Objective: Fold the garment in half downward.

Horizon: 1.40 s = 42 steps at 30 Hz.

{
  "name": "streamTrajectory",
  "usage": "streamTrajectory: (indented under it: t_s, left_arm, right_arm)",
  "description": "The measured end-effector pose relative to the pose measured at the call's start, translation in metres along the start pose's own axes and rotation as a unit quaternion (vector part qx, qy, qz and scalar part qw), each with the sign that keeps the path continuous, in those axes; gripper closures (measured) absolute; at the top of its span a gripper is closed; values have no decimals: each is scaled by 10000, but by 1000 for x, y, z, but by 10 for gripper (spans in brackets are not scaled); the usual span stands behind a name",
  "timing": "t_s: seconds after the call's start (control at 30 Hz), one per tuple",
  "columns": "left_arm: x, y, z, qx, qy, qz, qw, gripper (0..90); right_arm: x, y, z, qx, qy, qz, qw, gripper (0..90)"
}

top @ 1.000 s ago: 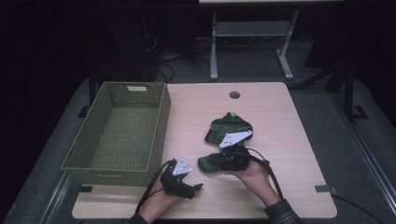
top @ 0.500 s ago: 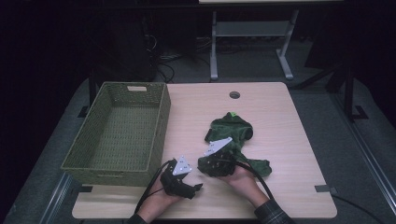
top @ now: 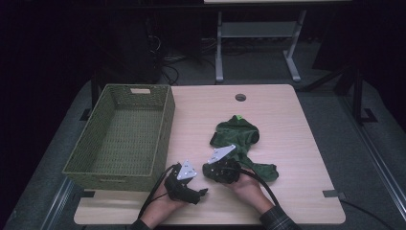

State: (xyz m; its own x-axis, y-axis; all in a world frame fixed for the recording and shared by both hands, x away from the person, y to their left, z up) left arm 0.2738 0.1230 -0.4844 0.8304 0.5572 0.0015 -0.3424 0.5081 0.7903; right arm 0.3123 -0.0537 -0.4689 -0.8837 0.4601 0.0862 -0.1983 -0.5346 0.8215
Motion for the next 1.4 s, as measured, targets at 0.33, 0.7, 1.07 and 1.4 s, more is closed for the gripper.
streamTrajectory:
  t_s: [0.33,0.7,1.07,1.4]
  left_arm:
    - [0,-1,1,-23,-8,-27,10000,123]
    - [0,-1,1,-28,6,-35,10000,123]
    - [0,-1,1,-24,-6,-23,10000,123]
    - [0,-2,2,-9,-26,-17,10000,123]
  right_arm:
    - [1,31,2,-491,-99,313,9983,879]
    - [-18,65,-10,-902,-365,161,9951,876]
    - [-38,93,-39,-1052,-774,-147,9913,874]
    - [-59,87,-68,-695,-1122,-494,9900,859]
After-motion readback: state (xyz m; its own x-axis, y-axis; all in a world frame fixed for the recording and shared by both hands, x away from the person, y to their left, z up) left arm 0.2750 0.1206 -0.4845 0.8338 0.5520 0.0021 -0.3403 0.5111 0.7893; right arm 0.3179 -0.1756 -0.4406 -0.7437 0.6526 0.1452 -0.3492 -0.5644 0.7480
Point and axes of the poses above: each handheld gripper's, and its own axes: y roughly backward along the jaws, z roughly out of its top, x roughly to its left, the point moved 1 cm from there along -y, roughly forward along the jaws, and after that the axes turned 8 degrees about x, right-handed, at the moved point
